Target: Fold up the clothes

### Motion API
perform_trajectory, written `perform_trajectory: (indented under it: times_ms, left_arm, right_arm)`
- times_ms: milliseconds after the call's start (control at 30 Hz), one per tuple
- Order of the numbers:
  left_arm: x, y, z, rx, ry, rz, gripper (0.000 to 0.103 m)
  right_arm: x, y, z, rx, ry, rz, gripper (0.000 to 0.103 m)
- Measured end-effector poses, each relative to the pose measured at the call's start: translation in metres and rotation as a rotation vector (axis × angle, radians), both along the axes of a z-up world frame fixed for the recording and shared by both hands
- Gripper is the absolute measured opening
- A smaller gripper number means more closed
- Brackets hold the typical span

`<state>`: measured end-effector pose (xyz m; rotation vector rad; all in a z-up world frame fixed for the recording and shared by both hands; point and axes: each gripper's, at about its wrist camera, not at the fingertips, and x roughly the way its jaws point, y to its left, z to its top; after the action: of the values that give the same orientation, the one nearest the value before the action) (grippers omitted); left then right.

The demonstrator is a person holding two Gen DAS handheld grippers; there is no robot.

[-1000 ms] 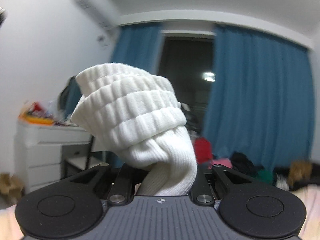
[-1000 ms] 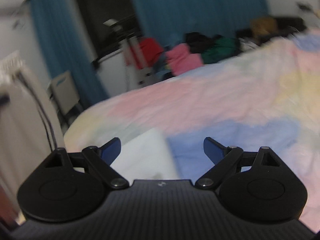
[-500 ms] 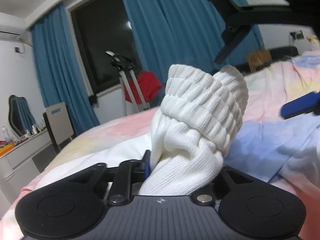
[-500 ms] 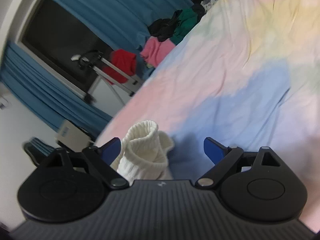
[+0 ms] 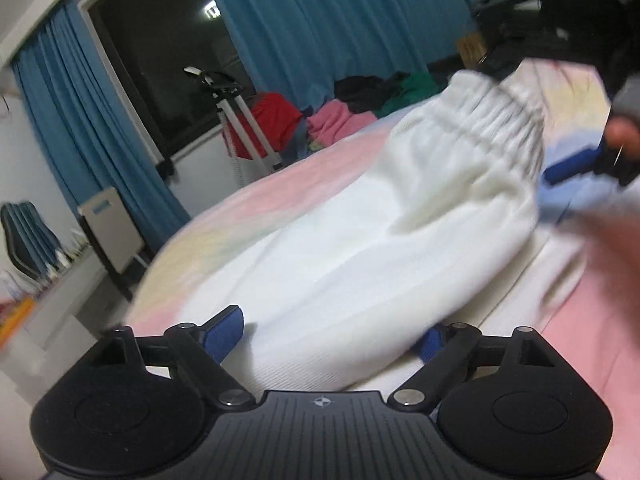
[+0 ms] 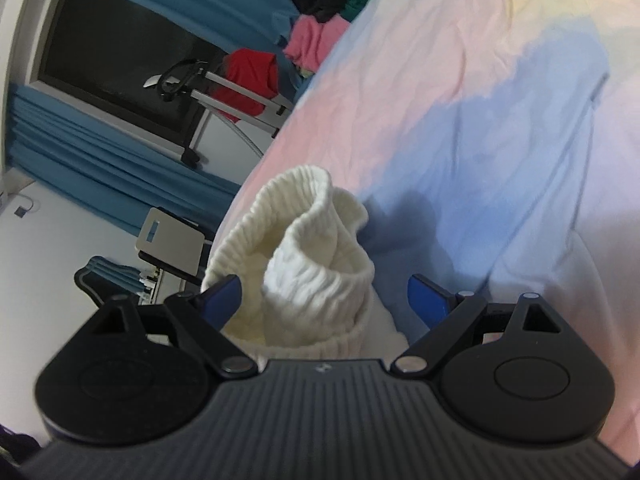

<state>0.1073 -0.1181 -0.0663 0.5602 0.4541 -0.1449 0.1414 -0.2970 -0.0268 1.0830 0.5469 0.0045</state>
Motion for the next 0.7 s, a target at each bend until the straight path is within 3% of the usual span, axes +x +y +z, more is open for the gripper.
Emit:
perform_trajectory:
  times_ms: [100, 200, 333, 467, 700]
  left_arm:
    - [-0.007, 0.027, -0.007, 0.003, 0.002, 0.030, 0.088]
    - [-0.033, 0.032, -0.008, -0.005, -0.026, 0.056, 0.088]
    - [-0.036, 0.040, -0.007, -0.028, -0.045, 0.082, 0.089]
    - [-0.038, 0.040, -0.004, -0.055, -0.053, 0.096, 0.089]
    - [-0.026, 0.041, -0.004, -0.062, -0.063, 0.100, 0.089]
  right_arm:
    - [-0.013, -0.001, 0.002, 0.052, -0.008, -0.036, 0.092]
    - [-0.024, -0.001, 0.001, 0.096, -0.019, -0.055, 0.092]
    - [-0.025, 0.003, -0.003, 0.131, -0.003, -0.056, 0.093]
    - [-0.040, 0.007, -0.001, 0.139, -0.061, -0.119, 0.094]
    - [-0.026, 0.032, 0.007, 0.019, -0.035, -0.019, 0.094]
